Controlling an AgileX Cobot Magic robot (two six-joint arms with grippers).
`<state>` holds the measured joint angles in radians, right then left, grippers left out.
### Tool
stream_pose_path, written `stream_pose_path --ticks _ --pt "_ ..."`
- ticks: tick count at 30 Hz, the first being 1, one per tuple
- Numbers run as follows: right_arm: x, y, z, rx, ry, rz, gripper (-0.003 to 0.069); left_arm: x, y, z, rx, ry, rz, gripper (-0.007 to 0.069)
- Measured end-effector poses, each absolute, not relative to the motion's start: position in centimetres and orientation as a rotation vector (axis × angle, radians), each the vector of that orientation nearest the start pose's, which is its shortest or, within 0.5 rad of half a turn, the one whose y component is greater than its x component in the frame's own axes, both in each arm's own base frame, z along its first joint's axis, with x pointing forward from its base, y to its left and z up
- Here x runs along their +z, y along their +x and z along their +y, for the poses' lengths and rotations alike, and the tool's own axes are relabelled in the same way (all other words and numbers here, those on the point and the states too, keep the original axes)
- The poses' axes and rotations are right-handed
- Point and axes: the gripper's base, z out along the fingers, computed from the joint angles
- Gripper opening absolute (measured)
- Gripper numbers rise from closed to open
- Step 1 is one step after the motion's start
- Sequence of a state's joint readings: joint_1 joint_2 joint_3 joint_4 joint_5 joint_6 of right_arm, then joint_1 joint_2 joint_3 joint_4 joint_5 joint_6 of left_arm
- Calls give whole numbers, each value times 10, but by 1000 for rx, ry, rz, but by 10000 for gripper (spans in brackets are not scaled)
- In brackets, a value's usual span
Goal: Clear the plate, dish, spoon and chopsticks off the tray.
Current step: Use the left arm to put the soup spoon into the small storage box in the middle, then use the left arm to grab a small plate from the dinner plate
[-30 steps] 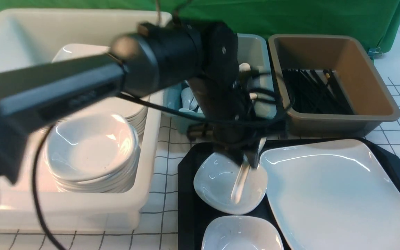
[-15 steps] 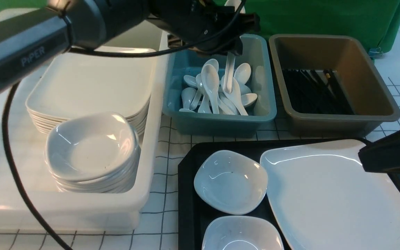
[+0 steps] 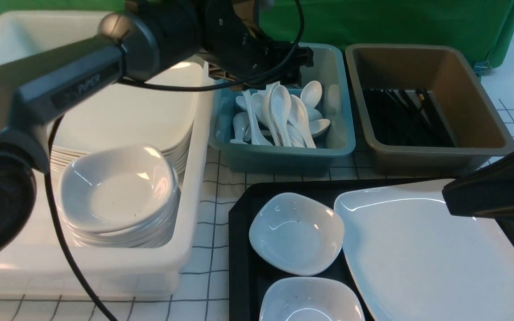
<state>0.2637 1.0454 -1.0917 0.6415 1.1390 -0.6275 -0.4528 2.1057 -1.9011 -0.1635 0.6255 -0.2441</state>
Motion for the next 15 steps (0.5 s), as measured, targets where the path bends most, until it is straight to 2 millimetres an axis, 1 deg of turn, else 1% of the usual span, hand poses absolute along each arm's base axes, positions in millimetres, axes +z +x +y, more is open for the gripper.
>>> stream_pose_path --ticks 1,2,4,5,7,9,11,14,15 --pt "381 165 96 681 -923 2218 -1 278 441 -224 -524 140 2363 499" --pt "381 165 96 681 -922 2217 -1 290 435 -223 -533 148 2397 479" --pt "381 165 96 681 -922 2217 -1 302 424 -221 -537 181 2453 409" --pt "381 165 95 677 -922 2219 -1 308 415 -221 -530 243 2491 341" --pt "380 166 94 654 -910 2237 -1 318 394 -226 -493 422 2569 167" --pt "378 167 91 611 -879 2271 -1 321 373 -235 -461 587 2643 64" --pt "375 169 86 549 -837 2316 -1 321 353 -249 -452 695 2671 22" --pt "371 172 78 436 -768 2389 -1 307 317 -272 -411 856 2716 1" --pt "371 172 76 411 -764 2398 -1 303 313 -274 -400 879 2727 0"
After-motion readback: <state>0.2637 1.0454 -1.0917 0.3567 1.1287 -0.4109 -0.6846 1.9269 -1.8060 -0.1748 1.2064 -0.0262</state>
